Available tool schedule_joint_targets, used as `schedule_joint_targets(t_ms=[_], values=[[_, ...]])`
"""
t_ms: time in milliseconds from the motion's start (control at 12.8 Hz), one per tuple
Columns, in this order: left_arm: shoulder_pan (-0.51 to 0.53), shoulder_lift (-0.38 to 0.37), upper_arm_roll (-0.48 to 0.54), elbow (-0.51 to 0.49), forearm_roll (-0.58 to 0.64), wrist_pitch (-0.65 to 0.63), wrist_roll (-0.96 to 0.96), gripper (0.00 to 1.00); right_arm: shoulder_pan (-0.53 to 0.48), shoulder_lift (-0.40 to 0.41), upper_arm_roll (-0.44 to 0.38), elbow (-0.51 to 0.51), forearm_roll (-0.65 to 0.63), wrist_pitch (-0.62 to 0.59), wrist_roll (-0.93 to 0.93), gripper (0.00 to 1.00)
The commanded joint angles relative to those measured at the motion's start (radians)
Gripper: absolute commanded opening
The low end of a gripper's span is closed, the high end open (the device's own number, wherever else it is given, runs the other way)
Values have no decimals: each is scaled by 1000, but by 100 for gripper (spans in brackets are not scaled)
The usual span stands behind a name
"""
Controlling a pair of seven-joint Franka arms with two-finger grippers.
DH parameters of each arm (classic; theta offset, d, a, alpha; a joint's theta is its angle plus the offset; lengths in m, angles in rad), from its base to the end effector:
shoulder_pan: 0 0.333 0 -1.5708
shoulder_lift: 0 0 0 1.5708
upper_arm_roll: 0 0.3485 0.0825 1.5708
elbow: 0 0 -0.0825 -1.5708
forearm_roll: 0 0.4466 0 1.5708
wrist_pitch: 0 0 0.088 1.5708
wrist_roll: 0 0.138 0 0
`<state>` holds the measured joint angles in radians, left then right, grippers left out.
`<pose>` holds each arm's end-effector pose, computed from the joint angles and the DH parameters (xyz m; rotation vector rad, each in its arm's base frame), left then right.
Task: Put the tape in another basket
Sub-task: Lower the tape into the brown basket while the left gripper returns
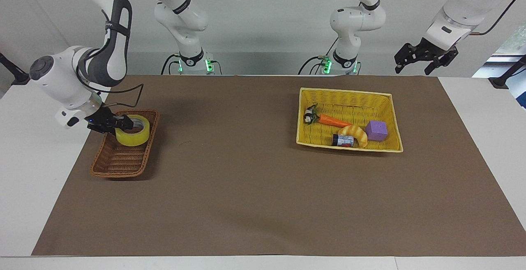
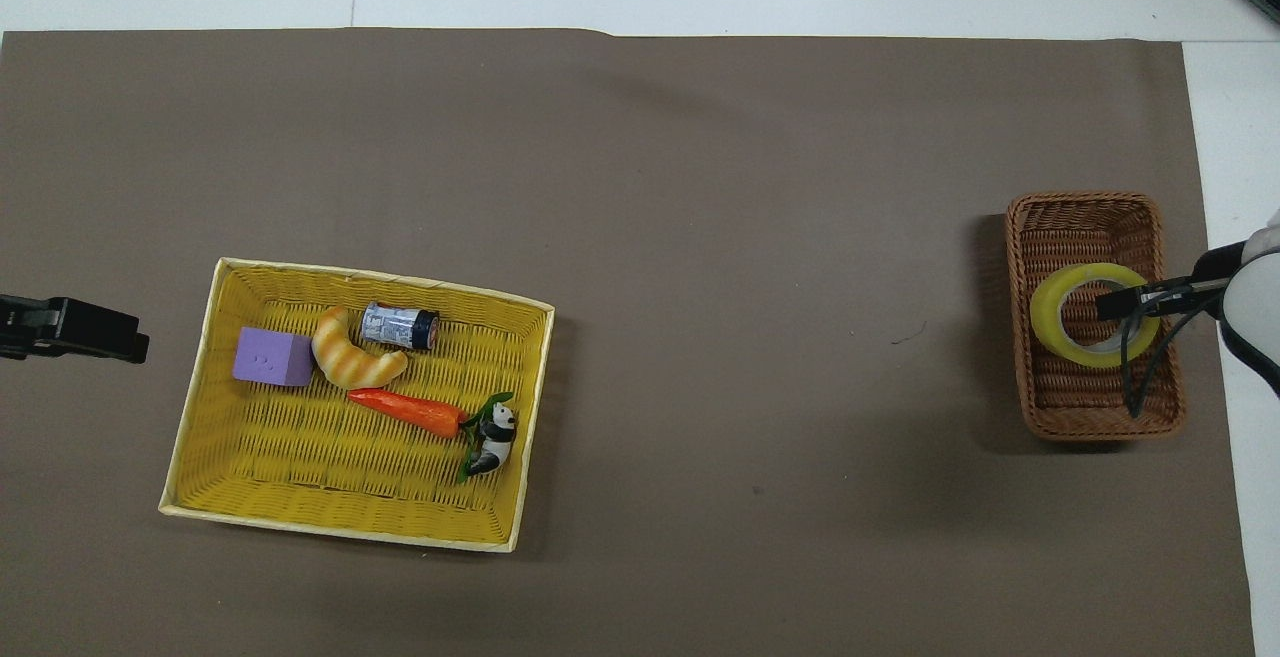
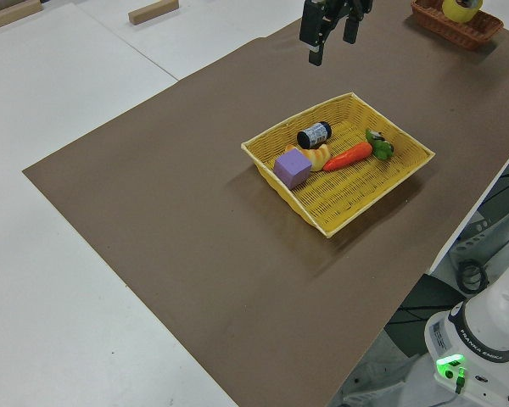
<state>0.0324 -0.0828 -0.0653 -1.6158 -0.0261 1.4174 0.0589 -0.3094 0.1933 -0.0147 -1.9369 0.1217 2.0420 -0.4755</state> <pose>0.5676 -0.0241 0.6391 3.1109 -0.1459 -0.1800 0.6157 -0.1960 0.3474 -3.0086 -0.1377 0.0617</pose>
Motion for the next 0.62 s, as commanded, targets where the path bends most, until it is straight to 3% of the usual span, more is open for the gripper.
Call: schedule_joint_targets(t_ms=[0,234,546], values=[[6,18,-5,23,20,-23,-22,100,-42,-5,5,4,-19,-5,-66,2],[6,18,-4,25,18,-28,-22,100,-54,5,5,6,-30,-22,-91,25],[6,18,-4,25,18,-28,-22,100,-56,3,2,9,-33,-49,-91,32]])
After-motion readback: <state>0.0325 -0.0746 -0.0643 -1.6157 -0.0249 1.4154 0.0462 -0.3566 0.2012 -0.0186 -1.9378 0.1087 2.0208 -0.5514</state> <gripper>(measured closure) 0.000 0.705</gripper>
